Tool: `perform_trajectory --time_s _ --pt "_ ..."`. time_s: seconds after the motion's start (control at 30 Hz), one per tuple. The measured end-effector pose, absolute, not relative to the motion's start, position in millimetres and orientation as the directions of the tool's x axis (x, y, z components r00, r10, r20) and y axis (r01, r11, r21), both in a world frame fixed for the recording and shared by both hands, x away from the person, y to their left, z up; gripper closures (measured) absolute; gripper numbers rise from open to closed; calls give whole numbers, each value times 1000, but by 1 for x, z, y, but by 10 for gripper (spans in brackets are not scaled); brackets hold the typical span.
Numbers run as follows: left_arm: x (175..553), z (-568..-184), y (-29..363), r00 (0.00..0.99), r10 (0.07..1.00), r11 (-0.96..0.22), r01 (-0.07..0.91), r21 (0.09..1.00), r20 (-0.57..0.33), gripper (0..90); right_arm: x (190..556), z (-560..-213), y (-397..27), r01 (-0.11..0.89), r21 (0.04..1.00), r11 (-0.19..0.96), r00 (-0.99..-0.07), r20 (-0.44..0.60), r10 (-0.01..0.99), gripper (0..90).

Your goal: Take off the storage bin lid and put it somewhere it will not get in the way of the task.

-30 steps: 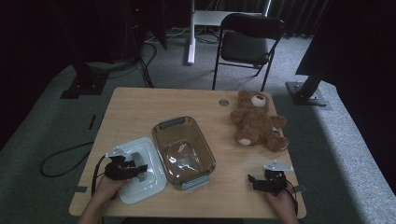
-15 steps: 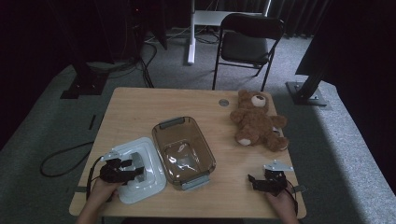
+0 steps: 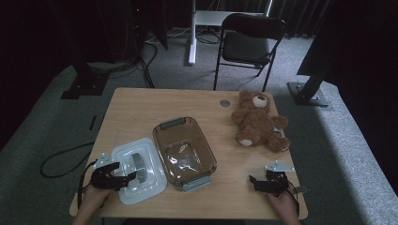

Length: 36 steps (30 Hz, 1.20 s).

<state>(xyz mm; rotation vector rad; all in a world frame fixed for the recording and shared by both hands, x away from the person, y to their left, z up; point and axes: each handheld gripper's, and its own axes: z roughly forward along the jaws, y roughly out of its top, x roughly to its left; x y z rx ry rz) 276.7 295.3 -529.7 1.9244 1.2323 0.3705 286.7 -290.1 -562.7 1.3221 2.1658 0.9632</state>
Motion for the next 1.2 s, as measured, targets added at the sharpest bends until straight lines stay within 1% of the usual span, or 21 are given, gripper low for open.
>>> perform_trajectory --time_s 0.03,0.07,0.1,0.33,0.47,0.57,0.67,0.7,0.77,0.9,0.93,1.0,1.07,1.1,1.17,1.2 --pt "275 -530 296 478 862 -199 625 754 -168 78 287 -563 -290 595 743 306 -457 -1 890 132" --pt "275 -530 297 478 863 -207 629 749 -163 19 287 -563 -290 595 743 306 -457 -1 890 132" --pt "274 -531 298 470 869 -210 633 746 -154 4 287 -563 -290 595 743 306 -457 -1 890 132" --pt "264 -528 317 391 912 -158 617 771 -126 5 287 -563 -290 595 743 306 -457 -1 890 132" --pt "261 -531 330 346 935 -164 615 772 -77 5 287 -563 -290 595 743 306 -457 -1 890 132" --pt "259 -536 337 319 945 -146 609 779 -72 5 287 -563 -290 595 743 306 -457 -1 890 132" --pt "259 -541 339 292 956 -185 608 772 0 5 287 -563 -290 596 743 306 -457 0 890 132" --pt "259 -541 339 292 956 -185 608 772 0 5 287 -563 -290 596 743 306 -457 0 890 132" --pt "260 -544 343 262 965 -165 623 765 -5 5 287 -563 -290 596 743 306 -457 0 890 132" --pt "261 -549 348 215 976 -163 645 747 27 5 287 -563 -290 596 743 305 -456 0 890 132" --pt "260 -550 349 202 979 -152 637 756 26 5 287 -563 -290 596 743 305 -456 0 890 132" --pt "261 -553 350 191 981 -147 654 742 26 5 287 -563 -290 596 743 305 -456 0 890 133" --pt "261 -556 349 181 981 -176 666 725 72 5 287 -563 -290 596 743 305 -456 0 890 132" --pt "262 -556 350 180 981 -176 681 711 71 5 287 -563 -290 596 743 306 -456 0 890 132" --pt "262 -556 350 179 983 -160 676 720 50 5 287 -563 -290 596 743 305 -456 0 890 132" --pt "263 -556 350 181 982 -166 681 713 55 5 287 -563 -290 596 743 305 -456 0 890 132"
